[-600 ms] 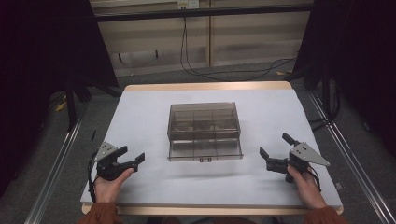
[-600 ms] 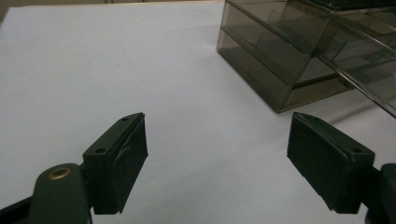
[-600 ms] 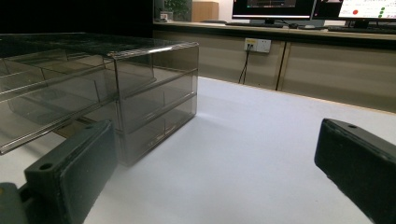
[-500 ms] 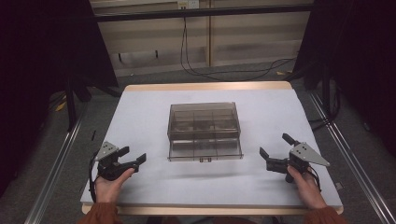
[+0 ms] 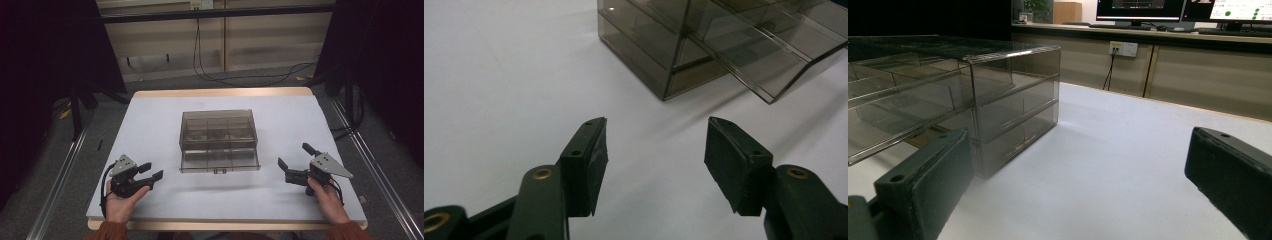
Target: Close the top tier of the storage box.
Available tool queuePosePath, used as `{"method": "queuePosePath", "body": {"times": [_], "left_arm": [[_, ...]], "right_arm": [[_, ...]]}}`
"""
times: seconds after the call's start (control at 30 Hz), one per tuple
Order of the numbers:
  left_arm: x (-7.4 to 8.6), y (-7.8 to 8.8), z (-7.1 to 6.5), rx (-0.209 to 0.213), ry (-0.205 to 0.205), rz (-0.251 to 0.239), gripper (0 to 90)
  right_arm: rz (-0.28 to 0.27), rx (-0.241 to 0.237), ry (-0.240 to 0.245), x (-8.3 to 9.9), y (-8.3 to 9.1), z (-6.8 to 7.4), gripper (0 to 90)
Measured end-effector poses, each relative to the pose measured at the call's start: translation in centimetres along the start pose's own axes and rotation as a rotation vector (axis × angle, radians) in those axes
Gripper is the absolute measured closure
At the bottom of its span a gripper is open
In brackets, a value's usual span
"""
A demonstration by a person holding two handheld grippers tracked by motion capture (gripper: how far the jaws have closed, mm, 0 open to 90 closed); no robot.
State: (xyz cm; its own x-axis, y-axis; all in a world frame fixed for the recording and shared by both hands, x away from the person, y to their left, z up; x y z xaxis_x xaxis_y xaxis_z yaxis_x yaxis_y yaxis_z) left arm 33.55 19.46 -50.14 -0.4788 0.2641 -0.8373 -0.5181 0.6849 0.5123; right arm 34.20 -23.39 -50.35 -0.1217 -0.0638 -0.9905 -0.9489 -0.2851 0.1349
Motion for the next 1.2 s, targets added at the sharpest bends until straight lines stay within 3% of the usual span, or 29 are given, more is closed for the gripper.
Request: {"method": "queuePosePath", "body": {"times": [0.07, 0.1, 0.17, 0.43, 0.53, 0.57, 0.73, 1.2], "left_arm": [[0.0, -0.2, -0.6, 0.067, 0.067, -0.016, 48.7], [0.1, -0.2, -0.7, 0.07, 0.065, -0.01, 49.6], [0.3, -0.3, -0.9, 0.06, 0.023, 0.017, 51.2], [0.7, -0.9, -3.8, 0.162, -0.065, 0.081, 62.7], [0.6, -1.1, -4.9, 0.198, -0.08, 0.085, 68.2], [0.6, -1.1, -5.3, 0.226, -0.073, 0.084, 69.8], [0.7, -1.4, -6.3, 0.286, -0.072, 0.095, 79.6], [0.8, -1.8, -8.2, 0.346, -0.157, 0.107, 88.9]], "right_arm": [[-0.002, 0.0, 0.005, 0.0, 0.0, 0.0, 0.0], [-0.002, 0.0, 0.005, 0.0, 0.0, 0.0, 0.0], [-0.002, 0.0, 0.005, 0.0, 0.0, 0.0, 0.0], [-0.002, -0.001, 0.005, 0.0, 0.0, 0.0, 0.0], [-0.006, -0.001, 0.005, 0.0, 0.0, 0.0, 0.0], [-0.006, -0.001, 0.004, -0.1, 0.0, 0.1, 0.0], [-0.005, -0.001, 0.004, 0.0, 0.0, 0.0, 0.0], [-0.002, -0.001, 0.006, 0.0, 0.0, 0.0, 0.0]]}}
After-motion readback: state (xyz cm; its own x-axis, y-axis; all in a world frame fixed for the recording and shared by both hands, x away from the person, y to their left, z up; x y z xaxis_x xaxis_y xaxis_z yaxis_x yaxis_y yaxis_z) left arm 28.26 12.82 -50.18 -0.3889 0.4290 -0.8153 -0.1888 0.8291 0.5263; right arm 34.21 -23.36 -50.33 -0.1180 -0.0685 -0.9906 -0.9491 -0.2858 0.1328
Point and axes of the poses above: each handheld gripper's, and its own axes: y roughly backward along the jaws, x roughly out of its underside, z roughly to its left, the point moved 10 cm from there along -y, roughly forward along the jaws, and after that the axes turned 6 degrees about x, right-handed, at the moved point
